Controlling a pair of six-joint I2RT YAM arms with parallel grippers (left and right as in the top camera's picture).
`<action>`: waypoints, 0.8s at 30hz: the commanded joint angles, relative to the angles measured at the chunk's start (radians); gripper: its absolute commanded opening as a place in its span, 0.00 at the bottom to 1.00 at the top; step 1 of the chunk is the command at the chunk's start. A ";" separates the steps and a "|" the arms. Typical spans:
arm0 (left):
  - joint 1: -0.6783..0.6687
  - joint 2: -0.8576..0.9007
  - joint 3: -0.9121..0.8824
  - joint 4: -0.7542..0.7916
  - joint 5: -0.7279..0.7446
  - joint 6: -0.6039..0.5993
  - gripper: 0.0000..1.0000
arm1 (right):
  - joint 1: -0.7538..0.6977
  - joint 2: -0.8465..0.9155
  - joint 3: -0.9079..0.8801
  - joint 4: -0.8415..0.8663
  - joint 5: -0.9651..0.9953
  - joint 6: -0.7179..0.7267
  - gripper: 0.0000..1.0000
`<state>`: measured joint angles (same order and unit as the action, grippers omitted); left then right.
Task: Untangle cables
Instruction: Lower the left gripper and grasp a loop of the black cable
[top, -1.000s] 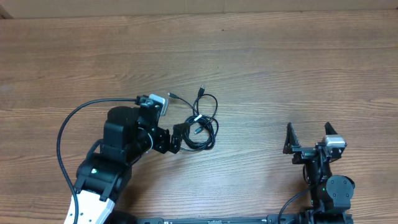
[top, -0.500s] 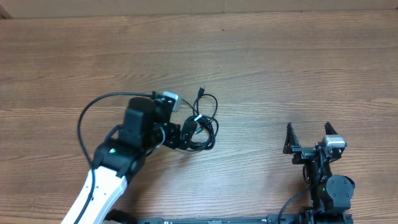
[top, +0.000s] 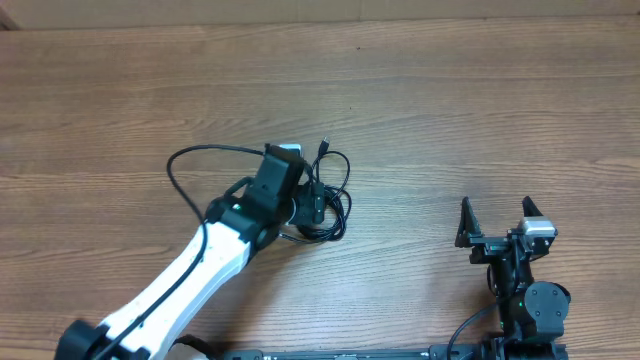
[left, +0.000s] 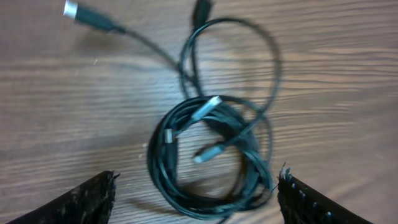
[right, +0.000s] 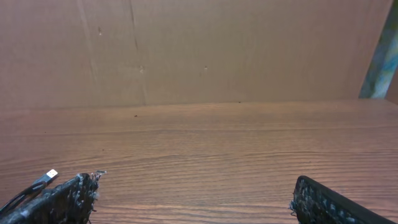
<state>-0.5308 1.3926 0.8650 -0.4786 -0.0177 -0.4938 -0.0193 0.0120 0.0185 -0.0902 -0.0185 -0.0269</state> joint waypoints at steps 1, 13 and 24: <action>-0.005 0.068 0.021 0.013 -0.063 -0.058 0.81 | -0.003 -0.009 -0.011 0.006 0.003 -0.004 1.00; -0.006 0.243 0.021 0.034 -0.064 -0.131 0.58 | -0.003 -0.009 -0.011 0.006 0.003 -0.004 1.00; -0.006 0.296 0.021 0.031 -0.034 -0.098 0.09 | -0.003 -0.009 -0.011 0.006 0.003 -0.005 1.00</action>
<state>-0.5308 1.6745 0.8661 -0.4484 -0.0528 -0.6010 -0.0189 0.0120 0.0185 -0.0902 -0.0189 -0.0269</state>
